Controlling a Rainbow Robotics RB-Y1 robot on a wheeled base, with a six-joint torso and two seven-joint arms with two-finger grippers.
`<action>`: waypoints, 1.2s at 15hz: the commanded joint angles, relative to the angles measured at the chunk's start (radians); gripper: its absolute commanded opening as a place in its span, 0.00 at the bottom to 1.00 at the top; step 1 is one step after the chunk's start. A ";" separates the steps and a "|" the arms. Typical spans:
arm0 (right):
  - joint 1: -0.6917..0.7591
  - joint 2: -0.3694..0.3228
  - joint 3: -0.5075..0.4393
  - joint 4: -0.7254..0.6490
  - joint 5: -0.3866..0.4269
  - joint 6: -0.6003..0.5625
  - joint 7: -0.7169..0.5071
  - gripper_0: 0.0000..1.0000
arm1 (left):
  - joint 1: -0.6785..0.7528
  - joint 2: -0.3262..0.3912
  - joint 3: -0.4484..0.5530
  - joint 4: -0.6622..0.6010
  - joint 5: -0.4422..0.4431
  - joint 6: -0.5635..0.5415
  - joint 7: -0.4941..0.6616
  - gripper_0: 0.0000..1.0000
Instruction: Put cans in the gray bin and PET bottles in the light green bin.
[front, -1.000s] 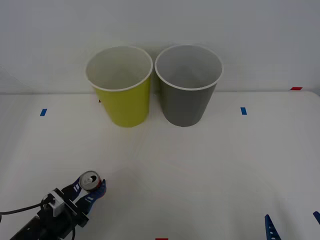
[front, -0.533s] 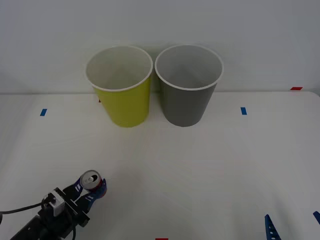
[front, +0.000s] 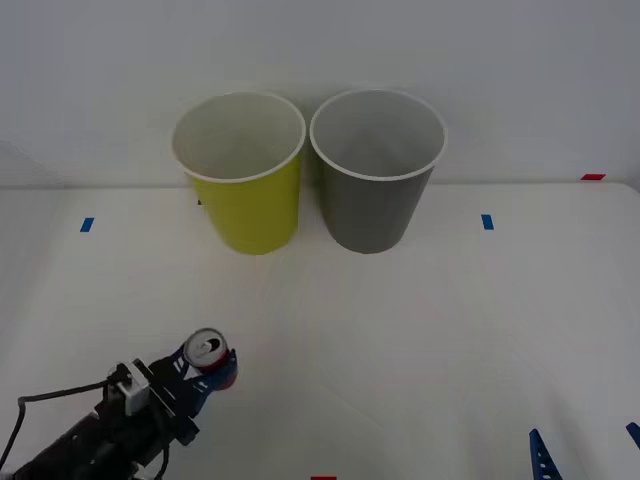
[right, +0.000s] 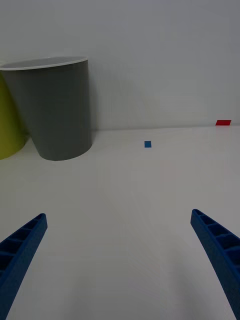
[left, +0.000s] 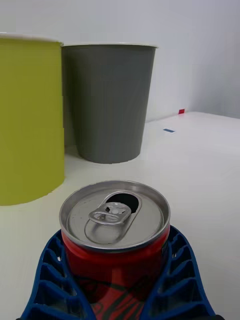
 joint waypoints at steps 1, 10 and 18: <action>0.000 0.000 0.000 0.000 0.000 0.000 0.000 1.00 | 0.000 0.038 0.070 -0.121 -0.012 0.144 0.000 0.08; 0.000 0.000 0.000 0.000 0.000 0.000 0.000 1.00 | 0.009 0.080 0.301 -0.517 -0.015 0.556 0.002 0.04; 0.000 0.000 0.000 0.000 0.000 0.000 0.000 1.00 | 0.111 -0.086 0.668 -0.926 0.077 1.202 -0.004 0.04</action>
